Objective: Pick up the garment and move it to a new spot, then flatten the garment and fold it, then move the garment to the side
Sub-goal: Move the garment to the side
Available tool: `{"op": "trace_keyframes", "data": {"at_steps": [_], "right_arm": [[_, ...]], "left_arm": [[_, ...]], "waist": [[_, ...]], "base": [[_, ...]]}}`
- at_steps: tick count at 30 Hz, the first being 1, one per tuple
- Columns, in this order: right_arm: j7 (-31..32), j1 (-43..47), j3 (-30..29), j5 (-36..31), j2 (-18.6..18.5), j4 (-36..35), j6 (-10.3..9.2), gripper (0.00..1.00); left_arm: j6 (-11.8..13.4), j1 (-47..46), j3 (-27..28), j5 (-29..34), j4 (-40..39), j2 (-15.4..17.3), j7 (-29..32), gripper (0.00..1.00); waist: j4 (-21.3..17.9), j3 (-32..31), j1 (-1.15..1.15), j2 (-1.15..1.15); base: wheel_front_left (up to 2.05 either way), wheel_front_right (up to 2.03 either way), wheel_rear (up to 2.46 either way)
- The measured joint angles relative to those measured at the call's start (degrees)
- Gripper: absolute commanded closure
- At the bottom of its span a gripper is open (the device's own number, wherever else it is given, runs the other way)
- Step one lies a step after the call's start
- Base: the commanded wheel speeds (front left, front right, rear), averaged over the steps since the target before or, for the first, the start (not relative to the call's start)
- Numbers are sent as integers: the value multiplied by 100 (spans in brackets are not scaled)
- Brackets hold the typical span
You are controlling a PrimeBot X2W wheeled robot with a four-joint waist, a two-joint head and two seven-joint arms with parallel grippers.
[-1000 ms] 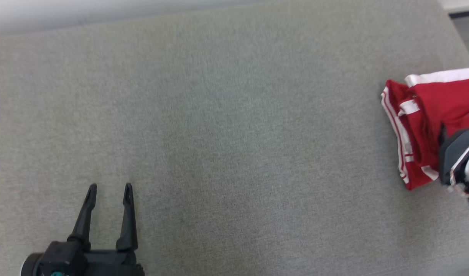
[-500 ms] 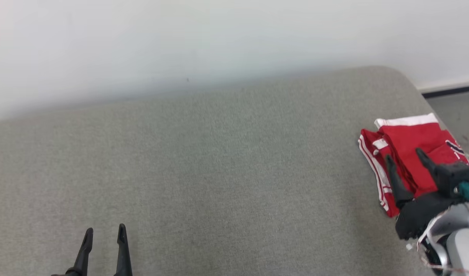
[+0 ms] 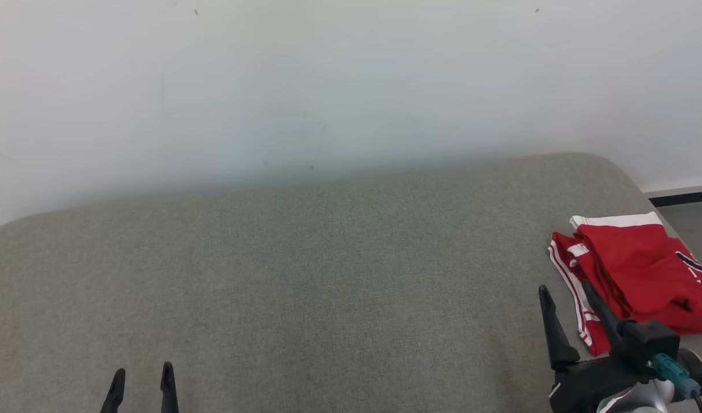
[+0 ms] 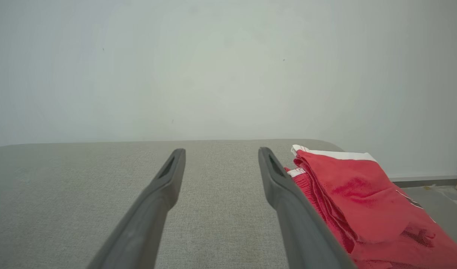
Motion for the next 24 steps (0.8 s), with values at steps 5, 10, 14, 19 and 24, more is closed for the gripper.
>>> {"op": "trace_keyframes", "data": {"at_steps": [5,10,14,19,24], "right_arm": [[-147,-7,36,-25,221,403,0,0],[-243,-39,180,-135,194,632,0,0],[-316,-67,208,-134,224,703,0,0],[-371,-90,288,-221,253,691,0,0],[-398,-46,342,-272,335,670,0,0]], "left_arm": [[-75,109,99,33,68,0,0,0],[-104,109,121,49,89,0,0,0],[-93,109,126,48,75,0,0,0],[-65,109,107,27,59,0,0,0],[-38,105,69,10,64,0,0,0]], "waist": [[62,-102,1,0],[103,-99,1,1],[105,-99,1,1],[82,-85,1,1],[81,-70,1,1]], "base": [[0,0,0],[0,0,0],[0,0,0],[0,0,0],[0,0,0]]}}
